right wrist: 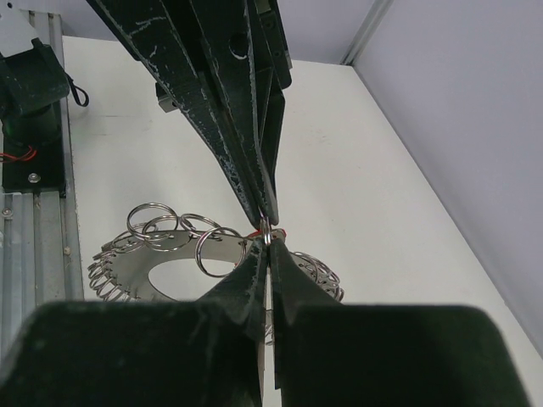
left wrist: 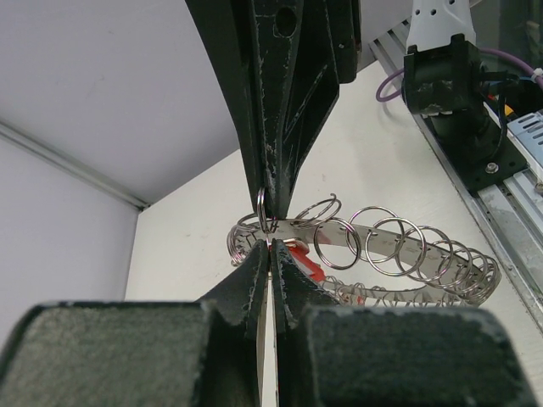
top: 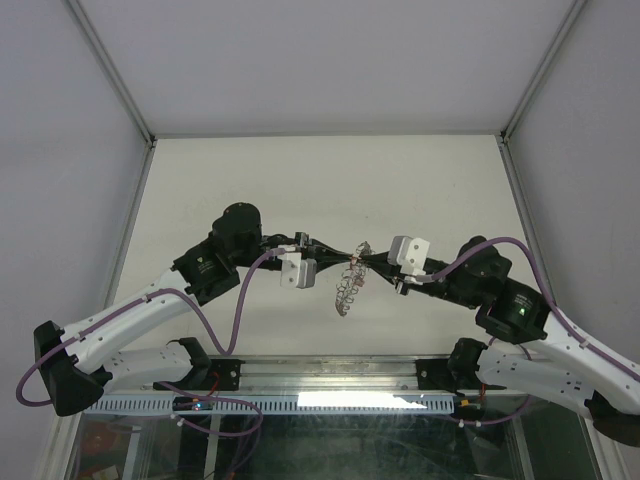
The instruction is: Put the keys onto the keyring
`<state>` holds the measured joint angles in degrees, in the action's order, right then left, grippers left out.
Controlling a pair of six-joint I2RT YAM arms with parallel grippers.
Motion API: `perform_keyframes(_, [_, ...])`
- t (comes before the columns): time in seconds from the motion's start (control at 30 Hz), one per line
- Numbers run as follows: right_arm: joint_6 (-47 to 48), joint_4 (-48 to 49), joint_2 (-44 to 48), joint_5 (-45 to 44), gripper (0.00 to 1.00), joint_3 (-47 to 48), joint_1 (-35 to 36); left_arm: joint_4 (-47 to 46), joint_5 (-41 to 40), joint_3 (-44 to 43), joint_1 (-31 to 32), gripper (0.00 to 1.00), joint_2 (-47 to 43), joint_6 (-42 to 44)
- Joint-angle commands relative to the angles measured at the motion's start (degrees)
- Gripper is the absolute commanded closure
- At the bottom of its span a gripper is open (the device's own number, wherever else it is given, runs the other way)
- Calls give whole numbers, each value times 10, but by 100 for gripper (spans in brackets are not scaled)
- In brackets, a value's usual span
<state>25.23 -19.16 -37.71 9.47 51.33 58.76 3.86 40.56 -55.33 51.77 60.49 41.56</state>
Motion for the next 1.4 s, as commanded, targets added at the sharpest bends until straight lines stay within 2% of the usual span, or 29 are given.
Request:
perform_keyframes(0.0, [-25,116,16,-9,100,-3,1,-10,18,-1,2,100,-5,2])
perform_keyframes(0.47, [-58,243,31,-15,100,-67,1,-36,31,10,2,100,-10,-14])
perform_keyframes(0.5, [-55,242,34,-15,100,-69,1,-38,31,10,2,100,-11,-15])
perform_keyframes(0.6, [-39,227,44,-14,100,-76,1,-45,27,16,2,91,-20,-18])
perform_keyframes(0.8, [-27,213,63,-9,100,-81,1,-66,13,26,2,86,-41,-29])
perform_keyframes(0.87, [-20,202,64,-4,100,-79,1,-80,9,30,2,80,-45,-35])
perform_keyframes(0.97, [-14,187,64,6,100,-76,1,-103,8,36,2,75,-49,-48])
perform_keyframes(1.2, [-8,172,60,20,100,-71,1,-199,29,64,2,72,-41,-112])
perform_keyframes(1.37, [-5,167,59,25,100,-69,1,-221,42,69,2,72,-26,-129])
